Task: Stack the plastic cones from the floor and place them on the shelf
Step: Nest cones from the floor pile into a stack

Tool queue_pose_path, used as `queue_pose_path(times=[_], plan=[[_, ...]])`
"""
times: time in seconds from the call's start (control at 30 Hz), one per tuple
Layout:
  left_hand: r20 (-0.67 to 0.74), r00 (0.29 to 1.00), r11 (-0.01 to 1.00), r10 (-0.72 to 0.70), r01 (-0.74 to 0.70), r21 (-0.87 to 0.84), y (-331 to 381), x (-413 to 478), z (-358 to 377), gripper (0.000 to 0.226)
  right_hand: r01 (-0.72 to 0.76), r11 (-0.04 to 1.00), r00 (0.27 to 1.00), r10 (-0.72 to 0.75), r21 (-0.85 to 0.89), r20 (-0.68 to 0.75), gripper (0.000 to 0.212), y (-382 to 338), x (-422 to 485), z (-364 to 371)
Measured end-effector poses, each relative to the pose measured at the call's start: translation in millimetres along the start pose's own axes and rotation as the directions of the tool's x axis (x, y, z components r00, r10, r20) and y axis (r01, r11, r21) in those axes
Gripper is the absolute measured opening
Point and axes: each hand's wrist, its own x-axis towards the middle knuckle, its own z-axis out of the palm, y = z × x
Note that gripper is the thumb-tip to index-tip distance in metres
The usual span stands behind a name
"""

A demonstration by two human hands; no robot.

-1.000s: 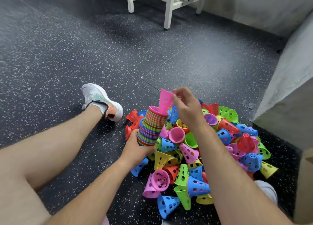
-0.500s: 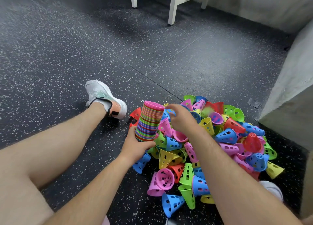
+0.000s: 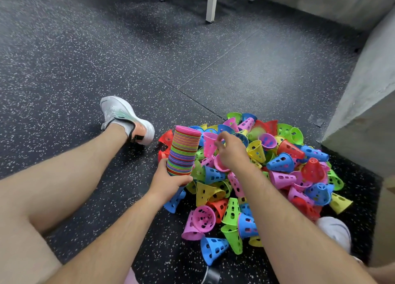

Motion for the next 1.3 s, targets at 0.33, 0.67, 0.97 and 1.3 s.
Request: queue_pose_path(times=[0.33, 0.67, 0.97, 1.3], plan=[[0.038, 0.999, 0.998, 0.032, -0.034, 0.057, -2, -8, 11, 0.063, 0.121, 0.940, 0.976, -0.053, 0.319, -0.213, 0.007, -5, -20, -69], [0.033, 0.991, 0.990, 0.127, -0.128, 0.054, 11, -19, 13, 0.061, 0.189, 0.934, 0.964, -0.235, 0.305, 0.123, 0.030, -34, -43, -67], [-0.065, 0.990, 0.989, 0.125, -0.120, 0.086, 13, -26, -25, 0.062, 0.142, 0.925, 0.986, -0.163, 0.352, 0.029, 0.020, -49, -39, -38], [-0.060, 0.998, 0.992, -0.009, 0.016, 0.128, -21, -27, -41, 0.064, 0.339, 0.889, 0.923, -0.251, -0.307, 0.290, 0.050, -17, -54, 55]])
